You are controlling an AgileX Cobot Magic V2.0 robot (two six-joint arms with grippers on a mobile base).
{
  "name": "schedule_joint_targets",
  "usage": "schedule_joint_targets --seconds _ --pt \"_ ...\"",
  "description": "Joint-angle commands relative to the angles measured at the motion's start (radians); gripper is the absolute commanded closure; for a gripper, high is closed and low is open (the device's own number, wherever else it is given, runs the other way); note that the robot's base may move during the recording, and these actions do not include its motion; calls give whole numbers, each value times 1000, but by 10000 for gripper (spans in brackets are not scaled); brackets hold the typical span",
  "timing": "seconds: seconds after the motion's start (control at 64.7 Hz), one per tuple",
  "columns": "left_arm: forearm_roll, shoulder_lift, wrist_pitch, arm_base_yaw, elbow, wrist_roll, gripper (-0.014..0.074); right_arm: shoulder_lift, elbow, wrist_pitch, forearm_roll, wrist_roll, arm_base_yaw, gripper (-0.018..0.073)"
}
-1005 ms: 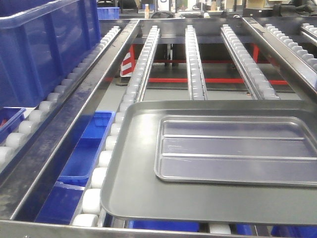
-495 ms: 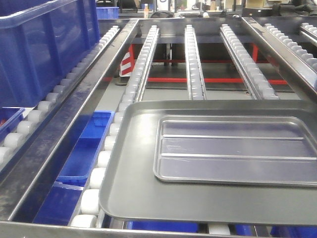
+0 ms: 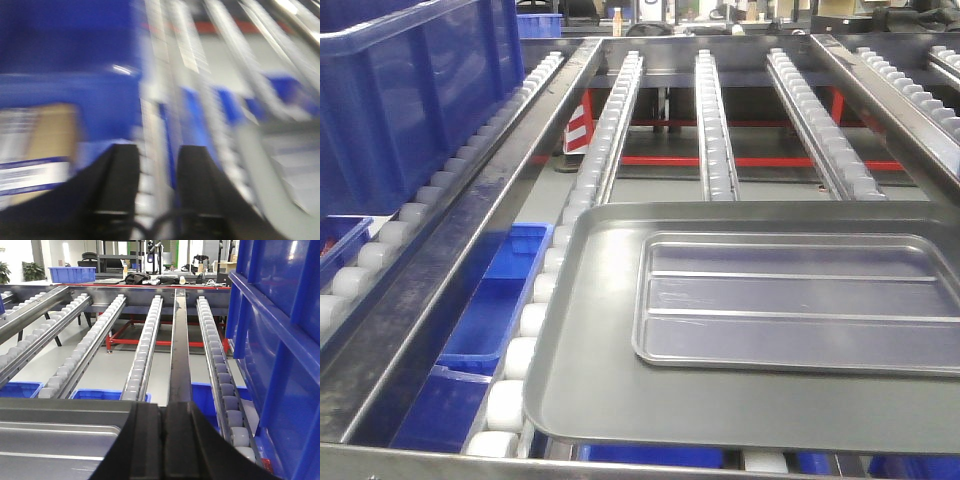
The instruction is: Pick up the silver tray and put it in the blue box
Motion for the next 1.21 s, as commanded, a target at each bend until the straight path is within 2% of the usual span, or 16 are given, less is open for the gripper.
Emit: schedule_joint_targets --seconds 0.0,0.139,0.185,0.294,0.355,0.541,0.649,0.695,0.804,0.865,1.005,1.051,1.128,1.19 --pt "-42 84 -53 -119 -39 29 365 -21 2 -89 -10 -10 0 508" --pt "-47 236 -57 -334 -41 29 365 -21 2 -89 -10 -10 0 508" --pt "-78 301 -71 -401 -42 27 365 -21 2 -89 -10 -10 0 508" --pt "-207 429 -155 -510 -46 27 365 -21 2 -89 -10 -10 0 508" --pt "-219 495 -200 -549 -57 27 365 -21 2 -89 -10 -10 0 508" --pt "-215 686 -154 -545 -208 25 365 -21 2 -110 -10 -10 0 508" --pt "-215 796 -54 -495 -326 -55 365 -21 1 -133 -10 -10 0 508" --pt "-215 841 -16 -474 -373 -66 365 -21 -4 -132 -4 0 0 508" --pt "-189 947 31 -451 -471 -135 365 -14 -63 -50 3 24 0 501" --pt "-147 1006 65 -451 -522 -190 365 8 -125 53 3 24 0 440" --pt "-54 1129 169 -483 -630 -253 365 144 -270 253 3 24 15 126" --pt "-8 1160 188 -495 -658 -301 365 195 -310 288 3 24 28 65" --pt "99 1201 210 -519 -696 -411 365 306 -401 369 3 24 65 46" --pt "146 1222 214 -531 -719 -474 365 407 -465 446 3 23 104 51"
